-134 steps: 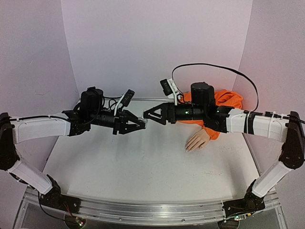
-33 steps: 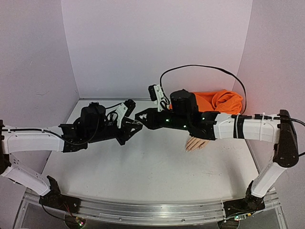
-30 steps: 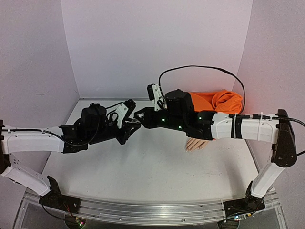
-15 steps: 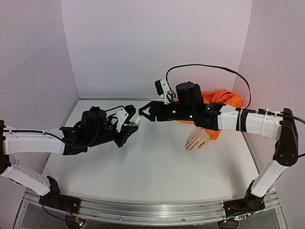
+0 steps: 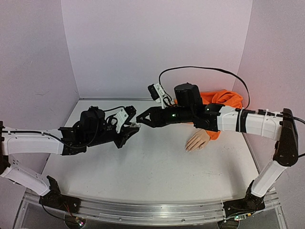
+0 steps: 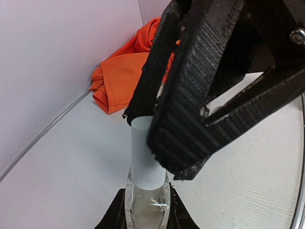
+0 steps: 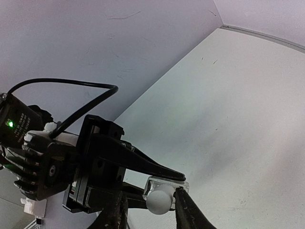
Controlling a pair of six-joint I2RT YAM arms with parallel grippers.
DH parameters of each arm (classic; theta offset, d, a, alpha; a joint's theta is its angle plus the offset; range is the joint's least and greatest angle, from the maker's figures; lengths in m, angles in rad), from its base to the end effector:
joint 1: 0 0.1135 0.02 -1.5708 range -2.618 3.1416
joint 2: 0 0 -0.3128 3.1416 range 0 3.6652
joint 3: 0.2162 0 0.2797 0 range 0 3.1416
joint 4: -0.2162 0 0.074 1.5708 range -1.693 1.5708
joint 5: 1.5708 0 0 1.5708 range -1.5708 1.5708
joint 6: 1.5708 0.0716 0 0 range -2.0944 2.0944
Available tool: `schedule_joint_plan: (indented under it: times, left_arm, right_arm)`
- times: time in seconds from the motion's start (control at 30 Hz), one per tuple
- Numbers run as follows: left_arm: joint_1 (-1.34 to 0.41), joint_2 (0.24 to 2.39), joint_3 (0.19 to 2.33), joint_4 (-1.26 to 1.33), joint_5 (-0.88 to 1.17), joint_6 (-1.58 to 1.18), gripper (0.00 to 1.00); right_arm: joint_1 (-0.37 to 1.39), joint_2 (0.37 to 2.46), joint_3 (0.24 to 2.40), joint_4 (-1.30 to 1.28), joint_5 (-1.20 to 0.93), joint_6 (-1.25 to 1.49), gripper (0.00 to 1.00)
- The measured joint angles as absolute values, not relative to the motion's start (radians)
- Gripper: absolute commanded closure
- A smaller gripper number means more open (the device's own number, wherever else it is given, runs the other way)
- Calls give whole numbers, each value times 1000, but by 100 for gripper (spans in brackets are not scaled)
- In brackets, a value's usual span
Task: Paint the nails
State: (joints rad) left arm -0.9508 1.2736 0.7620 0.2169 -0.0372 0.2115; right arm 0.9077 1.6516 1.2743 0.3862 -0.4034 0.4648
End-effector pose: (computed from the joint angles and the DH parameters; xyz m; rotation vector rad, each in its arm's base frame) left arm 0.1970 -0.2713 0.2889 1.0171 1.5961 -0.4742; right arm 0.2617 0.3807 0.3817 -0.7181 1.5871 1.3606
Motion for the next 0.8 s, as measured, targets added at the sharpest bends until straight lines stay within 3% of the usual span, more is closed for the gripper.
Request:
schedule_joint_plan:
  times: [0.13,0.3,0.5,0.8]
  left_arm:
    - [-951,1274,762,217,-27,211,100]
    - [-951,1274,762,213,-22,212,100]
    - [-950,1277,762,199,-64,202,100]
    - [-976,1314,762,199,-220,185,100]
  right_arm:
    - [908,1658,1274,386,-413,463,75]
    - [908,1674,1274,384,-411,453,100]
    - [912,1688,1276,389,-370,485,100]
    - [989,1723,1291,401,-110,659,100]
